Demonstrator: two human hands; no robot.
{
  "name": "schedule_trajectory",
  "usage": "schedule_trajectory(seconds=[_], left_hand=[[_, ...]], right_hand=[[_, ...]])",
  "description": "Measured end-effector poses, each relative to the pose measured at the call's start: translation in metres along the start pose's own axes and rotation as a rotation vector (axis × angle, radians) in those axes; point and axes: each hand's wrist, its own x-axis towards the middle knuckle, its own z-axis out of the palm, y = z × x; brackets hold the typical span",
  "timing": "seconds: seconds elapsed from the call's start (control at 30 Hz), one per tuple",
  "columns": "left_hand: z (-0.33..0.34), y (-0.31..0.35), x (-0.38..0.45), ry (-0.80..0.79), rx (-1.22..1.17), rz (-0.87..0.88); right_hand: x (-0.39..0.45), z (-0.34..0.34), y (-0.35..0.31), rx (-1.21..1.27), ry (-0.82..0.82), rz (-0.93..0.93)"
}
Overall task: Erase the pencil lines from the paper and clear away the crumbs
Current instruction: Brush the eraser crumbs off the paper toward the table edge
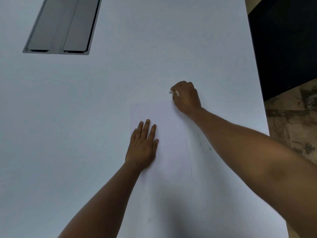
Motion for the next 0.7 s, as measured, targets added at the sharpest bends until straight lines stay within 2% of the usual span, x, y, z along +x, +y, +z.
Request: schedule_trajectory(seconds=[0.07,0.13,0.2,0.3,0.4,0.47,0.57,0.7], left_hand=[[0.004,-0.002,-0.001,0.020,-0.006,0.016],[0.010,-0.004,-0.002,0.058,-0.006,0.033],[0.016,-0.006,-0.003,0.084,-0.006,0.044],[0.021,-0.009,-0.005,0.102,0.026,0.070],[0.023,-0.010,-0.005,0.130,0.034,0.074],[0.024,-0.009,-0.004,0.135,0.034,0.062],[0.024,-0.009,-0.005,0.130,0.018,0.056],[0.023,-0.010,-0.004,0.107,0.014,0.064]], right_hand=[[-0.032,0.006,-0.016,0.024,0.131,-0.027],[-0.075,0.017,-0.037,0.020,0.142,-0.125],[-0.125,0.029,-0.054,-0.044,-0.023,-0.186],[-0.187,0.038,-0.064,-0.222,-0.258,-0.167],[-0.202,0.035,-0.053,-0.348,-0.393,-0.116],[-0.197,0.023,-0.039,-0.404,-0.436,-0.002],[-0.197,-0.001,-0.013,-0.411,-0.409,0.157],[-0.225,-0.037,0.016,-0.289,-0.226,0.199]])
